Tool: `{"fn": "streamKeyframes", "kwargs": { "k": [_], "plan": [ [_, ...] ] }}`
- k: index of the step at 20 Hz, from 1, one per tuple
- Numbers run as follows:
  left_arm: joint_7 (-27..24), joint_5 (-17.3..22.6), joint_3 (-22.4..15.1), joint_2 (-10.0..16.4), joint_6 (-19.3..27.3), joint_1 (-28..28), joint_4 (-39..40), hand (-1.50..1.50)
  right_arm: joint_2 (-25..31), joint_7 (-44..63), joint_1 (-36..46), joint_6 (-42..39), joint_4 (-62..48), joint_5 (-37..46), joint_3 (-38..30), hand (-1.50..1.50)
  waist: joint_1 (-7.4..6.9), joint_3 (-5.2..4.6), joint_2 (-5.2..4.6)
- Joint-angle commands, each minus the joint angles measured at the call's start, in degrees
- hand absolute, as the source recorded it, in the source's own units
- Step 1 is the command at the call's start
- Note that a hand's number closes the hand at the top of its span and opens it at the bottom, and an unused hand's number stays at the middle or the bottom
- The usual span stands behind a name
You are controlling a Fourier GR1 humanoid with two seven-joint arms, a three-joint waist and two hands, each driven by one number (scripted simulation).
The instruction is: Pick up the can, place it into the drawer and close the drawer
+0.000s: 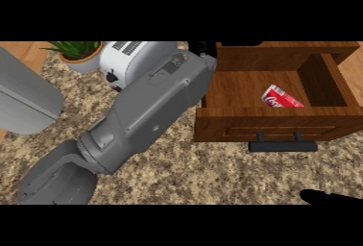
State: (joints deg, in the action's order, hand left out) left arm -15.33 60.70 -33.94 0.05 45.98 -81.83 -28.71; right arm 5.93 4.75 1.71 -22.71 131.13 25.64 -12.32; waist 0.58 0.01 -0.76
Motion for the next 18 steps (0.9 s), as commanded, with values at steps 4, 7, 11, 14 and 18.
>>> {"fn": "streamKeyframes", "kwargs": {
  "k": [4,7,11,14,18],
  "plan": [
    [1.8,-2.6,0.2,0.9,0.3,1.6,-1.2,-1.50,-0.7,-4.2,9.5,9.4,-14.4,17.4,8.8,-1.50,-1.90,-0.01,0.55],
    [3.5,-2.9,1.1,2.5,-0.3,1.1,-1.6,-1.50,2.6,-5.1,14.2,9.5,-21.2,21.3,9.6,-1.50,-1.84,-0.02,0.51],
    [5.8,-4.4,0.4,5.2,-1.1,2.0,-3.6,-1.50,1.7,-8.7,17.3,15.1,-31.8,28.0,13.9,-1.50,-2.29,0.00,0.48],
    [3.6,-5.6,0.8,4.6,0.1,6.3,-6.1,-1.50,3.0,-9.1,21.9,15.4,-36.8,30.4,14.6,-1.50,-2.07,-0.03,0.60],
    [8.9,-7.0,-0.8,7.7,2.3,4.2,-8.8,-1.50,3.9,-9.4,25.8,19.5,-48.1,37.6,16.7,-1.50,-2.89,0.00,0.68]
  ]
}}
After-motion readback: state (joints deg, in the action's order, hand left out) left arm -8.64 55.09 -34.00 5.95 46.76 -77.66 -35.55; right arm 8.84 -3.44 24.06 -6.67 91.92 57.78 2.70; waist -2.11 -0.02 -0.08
